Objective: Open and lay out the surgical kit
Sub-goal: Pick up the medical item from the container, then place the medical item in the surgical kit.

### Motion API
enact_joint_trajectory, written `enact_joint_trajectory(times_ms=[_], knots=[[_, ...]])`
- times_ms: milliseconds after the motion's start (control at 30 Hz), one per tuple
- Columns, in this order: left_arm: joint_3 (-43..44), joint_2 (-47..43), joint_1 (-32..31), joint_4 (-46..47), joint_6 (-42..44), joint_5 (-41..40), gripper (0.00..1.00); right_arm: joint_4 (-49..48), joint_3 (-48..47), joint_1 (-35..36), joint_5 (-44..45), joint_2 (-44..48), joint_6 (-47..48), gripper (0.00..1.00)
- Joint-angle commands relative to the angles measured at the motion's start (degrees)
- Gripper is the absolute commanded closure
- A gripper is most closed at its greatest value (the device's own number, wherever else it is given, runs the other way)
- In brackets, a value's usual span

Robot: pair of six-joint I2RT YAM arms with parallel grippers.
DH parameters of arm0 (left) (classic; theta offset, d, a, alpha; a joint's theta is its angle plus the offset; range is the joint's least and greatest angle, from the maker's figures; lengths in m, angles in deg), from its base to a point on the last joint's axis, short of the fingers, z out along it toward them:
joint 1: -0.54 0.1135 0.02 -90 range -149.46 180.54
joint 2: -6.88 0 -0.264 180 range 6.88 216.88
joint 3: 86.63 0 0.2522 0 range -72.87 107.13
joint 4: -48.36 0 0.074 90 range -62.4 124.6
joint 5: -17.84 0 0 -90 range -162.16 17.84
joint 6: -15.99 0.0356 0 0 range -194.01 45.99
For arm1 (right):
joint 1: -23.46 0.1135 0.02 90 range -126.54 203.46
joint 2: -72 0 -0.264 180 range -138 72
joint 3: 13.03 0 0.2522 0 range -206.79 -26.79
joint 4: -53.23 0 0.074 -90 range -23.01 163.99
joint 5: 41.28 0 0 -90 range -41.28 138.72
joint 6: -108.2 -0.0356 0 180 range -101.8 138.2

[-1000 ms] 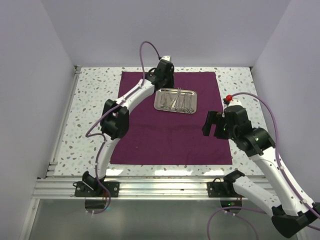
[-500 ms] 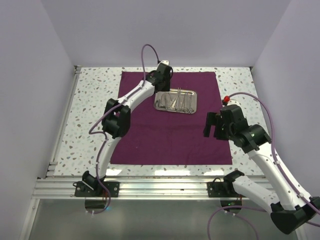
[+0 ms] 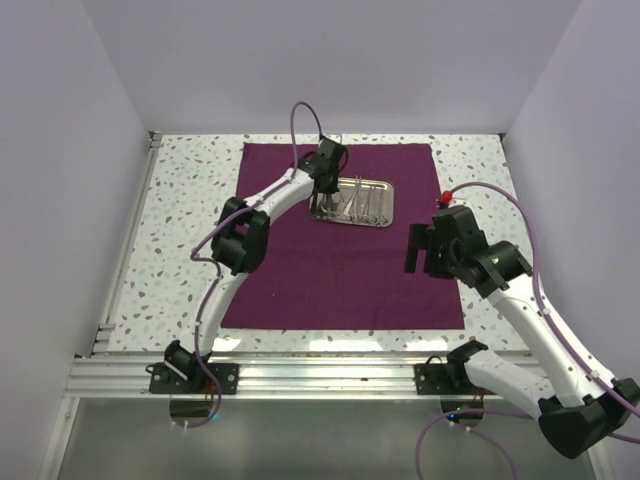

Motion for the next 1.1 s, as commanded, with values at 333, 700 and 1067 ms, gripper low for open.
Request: enact_joint_trajectory(times_ms=[333, 700, 1067], knots=[[3.23, -2.49, 0.19, -1.99, 1.73, -0.74, 1.0, -2.81, -1.35, 0.0, 0.17, -1.35, 2.42, 0.01], [-13.96, -27.19, 0.19, -5.15, -1.86, -5.13, 1.0, -8.43, -3.46, 0.0, -3.78, -4.69, 4.79, 0.02], [-58.63, -53.22, -2.27, 0.03, -16.18, -4.09, 1.0, -10.72, -5.4, 0.08, -7.3, -9.88, 7.79, 0.02]])
